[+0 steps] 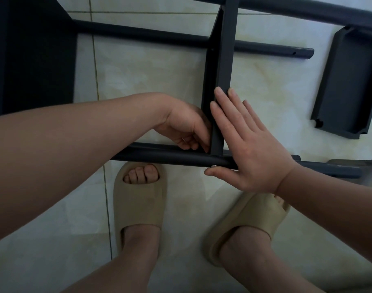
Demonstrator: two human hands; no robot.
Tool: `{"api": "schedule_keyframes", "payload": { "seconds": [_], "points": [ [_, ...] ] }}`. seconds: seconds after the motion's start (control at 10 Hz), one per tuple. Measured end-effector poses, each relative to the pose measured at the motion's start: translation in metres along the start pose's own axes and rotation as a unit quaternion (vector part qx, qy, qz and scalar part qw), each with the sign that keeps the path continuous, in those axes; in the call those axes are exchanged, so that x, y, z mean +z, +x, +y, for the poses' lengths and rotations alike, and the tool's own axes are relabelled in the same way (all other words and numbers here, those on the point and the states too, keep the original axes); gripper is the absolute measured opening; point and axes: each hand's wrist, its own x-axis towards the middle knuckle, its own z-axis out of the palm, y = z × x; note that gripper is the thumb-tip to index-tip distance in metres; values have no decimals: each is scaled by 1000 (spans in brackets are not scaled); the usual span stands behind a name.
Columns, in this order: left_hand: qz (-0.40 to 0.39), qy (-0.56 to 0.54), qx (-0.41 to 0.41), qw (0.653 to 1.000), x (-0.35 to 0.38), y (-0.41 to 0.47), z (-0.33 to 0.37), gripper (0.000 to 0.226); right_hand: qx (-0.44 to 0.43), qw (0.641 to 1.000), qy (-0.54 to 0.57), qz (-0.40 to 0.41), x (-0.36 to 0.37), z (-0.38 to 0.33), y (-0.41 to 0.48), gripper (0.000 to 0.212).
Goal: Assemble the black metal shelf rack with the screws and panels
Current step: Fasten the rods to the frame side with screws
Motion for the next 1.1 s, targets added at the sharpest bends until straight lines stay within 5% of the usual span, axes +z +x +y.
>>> {"api": "schedule_keyframes", "payload": {
  "seconds": [1.1],
  "points": [
    [-16, -20, 11, 1000, -2, -1, 2, 14, 0, 1000, -1, -2, 0, 0, 0, 105]
  ]
}}
